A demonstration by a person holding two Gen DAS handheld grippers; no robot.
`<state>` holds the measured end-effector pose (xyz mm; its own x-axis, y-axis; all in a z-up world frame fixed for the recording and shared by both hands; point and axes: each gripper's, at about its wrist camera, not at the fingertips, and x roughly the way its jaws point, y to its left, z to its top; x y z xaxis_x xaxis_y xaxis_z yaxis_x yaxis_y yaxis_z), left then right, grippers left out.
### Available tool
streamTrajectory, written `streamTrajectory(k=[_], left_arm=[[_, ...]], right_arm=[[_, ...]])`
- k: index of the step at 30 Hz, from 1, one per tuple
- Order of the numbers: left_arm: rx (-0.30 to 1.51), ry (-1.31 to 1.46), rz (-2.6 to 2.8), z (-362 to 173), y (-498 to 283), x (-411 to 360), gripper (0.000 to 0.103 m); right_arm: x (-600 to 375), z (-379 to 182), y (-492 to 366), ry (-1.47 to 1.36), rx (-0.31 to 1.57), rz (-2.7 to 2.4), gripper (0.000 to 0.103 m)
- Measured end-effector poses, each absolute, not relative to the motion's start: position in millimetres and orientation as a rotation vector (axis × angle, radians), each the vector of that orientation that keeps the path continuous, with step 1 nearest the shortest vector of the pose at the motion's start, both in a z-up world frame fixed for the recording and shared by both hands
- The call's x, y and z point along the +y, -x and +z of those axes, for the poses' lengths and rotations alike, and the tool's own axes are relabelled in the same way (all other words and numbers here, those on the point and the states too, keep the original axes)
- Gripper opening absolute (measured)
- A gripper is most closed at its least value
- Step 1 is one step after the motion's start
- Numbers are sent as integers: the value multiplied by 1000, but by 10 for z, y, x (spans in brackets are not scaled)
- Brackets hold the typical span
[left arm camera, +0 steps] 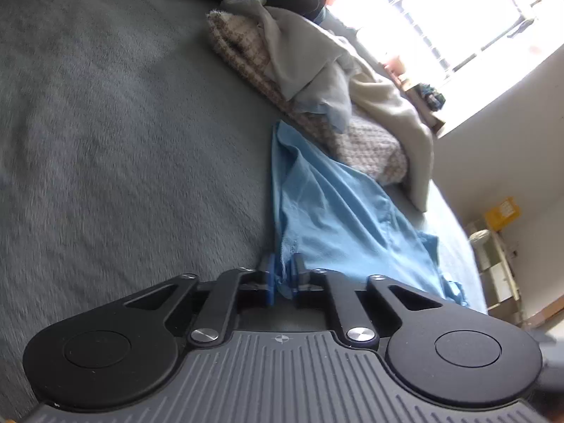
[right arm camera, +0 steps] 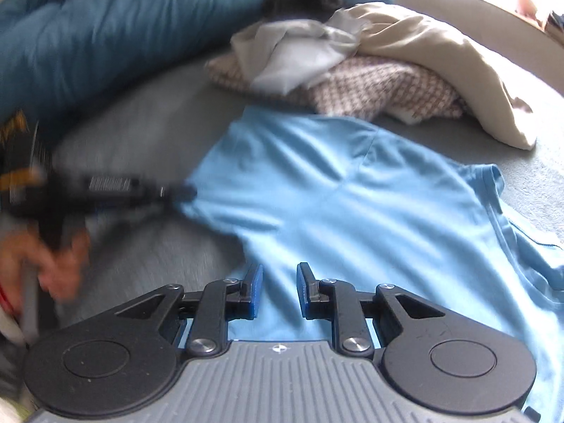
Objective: Fold clothes
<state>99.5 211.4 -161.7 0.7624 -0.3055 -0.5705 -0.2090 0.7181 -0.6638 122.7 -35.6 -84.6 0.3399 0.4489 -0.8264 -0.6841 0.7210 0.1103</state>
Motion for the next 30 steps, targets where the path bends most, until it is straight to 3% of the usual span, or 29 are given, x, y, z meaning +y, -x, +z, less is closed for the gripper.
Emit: streamTrajectory(k=[8,11,13,19,24,30], left_arm=[[730,780,-17,-1596,-1149,2206,8],[661,740,29,-1508,-976,2229,28],[649,698,-36,-1455,-812,2182,29],[828,502,-421,-1493,-365,1596,29],[850,462,-446,-1573,-236,1250,27],[885,573,-389,-1665,-274,1341,3]], right_arm=[[-312,-972,-1110,263,960,757,23],[-240,-967,-1103,294,928,774,23],[-167,-950,-1099,325,904,792,23],[57,-914,-1213,391,879,819,23],[-173,-725,-1364,155,907,786,23],[-781,-619,-1315,-81,973,706,23]])
